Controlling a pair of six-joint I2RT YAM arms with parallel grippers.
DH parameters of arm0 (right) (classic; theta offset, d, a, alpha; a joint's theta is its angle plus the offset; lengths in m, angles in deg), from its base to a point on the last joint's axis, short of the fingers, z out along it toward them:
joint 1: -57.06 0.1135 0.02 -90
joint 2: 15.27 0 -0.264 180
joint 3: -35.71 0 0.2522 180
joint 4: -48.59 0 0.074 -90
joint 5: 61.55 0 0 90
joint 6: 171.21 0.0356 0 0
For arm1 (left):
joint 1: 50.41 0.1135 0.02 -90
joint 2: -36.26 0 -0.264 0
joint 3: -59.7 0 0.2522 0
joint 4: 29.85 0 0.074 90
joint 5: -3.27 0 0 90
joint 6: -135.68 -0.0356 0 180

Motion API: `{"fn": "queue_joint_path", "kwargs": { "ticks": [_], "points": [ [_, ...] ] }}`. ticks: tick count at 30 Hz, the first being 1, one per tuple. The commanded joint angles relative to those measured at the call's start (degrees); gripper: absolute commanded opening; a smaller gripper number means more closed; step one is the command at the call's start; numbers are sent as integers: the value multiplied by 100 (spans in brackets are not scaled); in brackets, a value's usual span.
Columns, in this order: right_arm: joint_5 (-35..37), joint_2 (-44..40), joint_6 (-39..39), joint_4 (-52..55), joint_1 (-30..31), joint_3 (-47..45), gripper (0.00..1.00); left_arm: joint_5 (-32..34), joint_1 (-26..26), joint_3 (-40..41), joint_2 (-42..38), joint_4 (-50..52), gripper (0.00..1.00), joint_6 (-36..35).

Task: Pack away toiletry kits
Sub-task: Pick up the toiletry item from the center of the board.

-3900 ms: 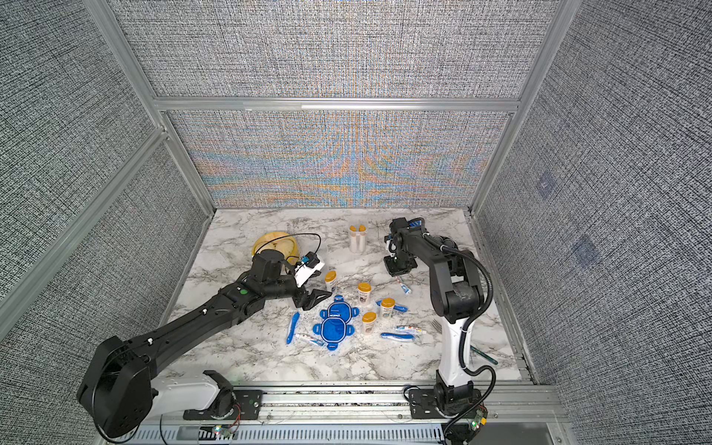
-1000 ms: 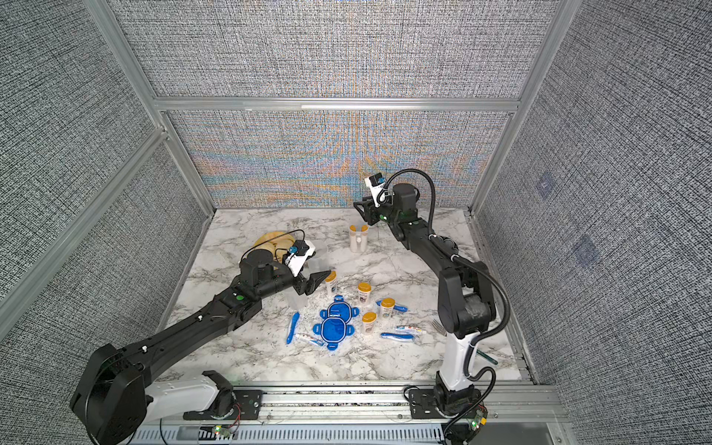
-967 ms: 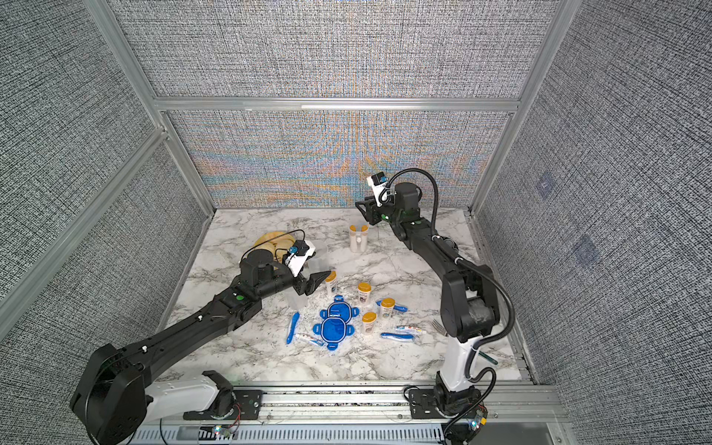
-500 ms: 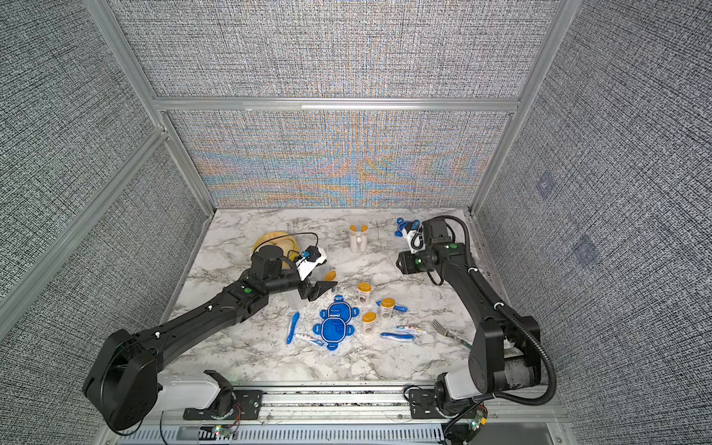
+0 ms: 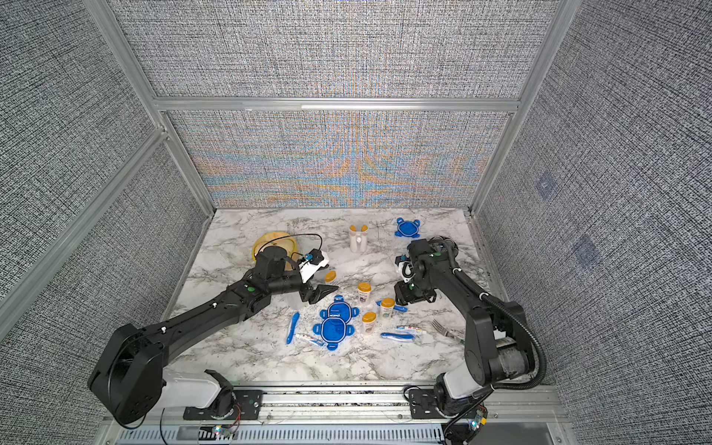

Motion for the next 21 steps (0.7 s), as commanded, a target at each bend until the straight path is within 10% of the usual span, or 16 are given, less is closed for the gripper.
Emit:
{"fn": "queue_joint_path", "kwargs": {
  "ticks": [1,21],
  "points": [
    [45,147,-7,207,10,72,55,-57,6,-35,-8,-21,79,9],
    [281,1640,-270,150,209,714,63,236,6,45,-191,76,79,-103]
  ]
}}
